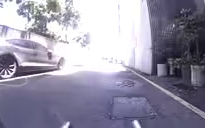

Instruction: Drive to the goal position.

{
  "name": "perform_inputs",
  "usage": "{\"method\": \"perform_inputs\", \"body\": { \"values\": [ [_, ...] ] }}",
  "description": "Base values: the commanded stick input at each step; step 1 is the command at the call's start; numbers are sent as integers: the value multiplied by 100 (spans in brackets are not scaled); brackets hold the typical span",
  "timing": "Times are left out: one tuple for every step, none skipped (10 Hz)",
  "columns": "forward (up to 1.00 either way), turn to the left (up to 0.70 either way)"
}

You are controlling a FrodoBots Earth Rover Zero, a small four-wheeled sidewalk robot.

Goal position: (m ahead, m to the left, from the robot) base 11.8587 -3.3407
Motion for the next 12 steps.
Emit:
{"method": "perform_inputs", "body": {
  "values": [
    [45, 0],
    [45, 0],
    [45, 0],
    [45, 0],
    [45, 0],
    [45, 0],
    [45, 0],
    [45, 0],
    [45, 0],
    [45, 0],
    [45, 0],
    [45, 0]
  ]
}}
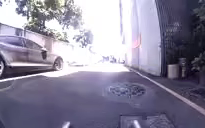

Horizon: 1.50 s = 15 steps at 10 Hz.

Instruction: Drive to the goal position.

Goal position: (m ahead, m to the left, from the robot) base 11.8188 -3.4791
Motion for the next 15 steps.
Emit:
{"method": "perform_inputs", "body": {
  "values": [
    [45, 0],
    [45, 0],
    [45, 0],
    [45, 0],
    [45, 0],
    [45, 0],
    [45, 0],
    [45, 0],
    [45, 0],
    [45, 0],
    [45, 0],
    [45, 0],
    [45, 0],
    [45, 0],
    [45, 0]
  ]
}}
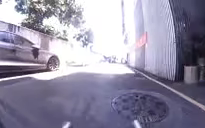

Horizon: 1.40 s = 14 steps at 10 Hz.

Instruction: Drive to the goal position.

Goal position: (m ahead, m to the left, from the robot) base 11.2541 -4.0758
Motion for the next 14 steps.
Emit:
{"method": "perform_inputs", "body": {
  "values": [
    [45, 0],
    [45, 0],
    [45, 0],
    [45, 0],
    [45, 0],
    [45, 0],
    [45, 0],
    [45, 0],
    [45, 0],
    [45, 0],
    [45, 0],
    [45, 0],
    [45, 0],
    [45, 0]
  ]
}}
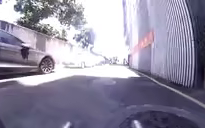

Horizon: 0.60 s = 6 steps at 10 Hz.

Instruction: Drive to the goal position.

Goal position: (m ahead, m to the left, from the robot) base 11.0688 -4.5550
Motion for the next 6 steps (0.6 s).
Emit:
{"method": "perform_inputs", "body": {
  "values": [
    [45, 0],
    [45, 0],
    [45, 0],
    [45, 0],
    [45, 0],
    [45, 0]
  ]
}}
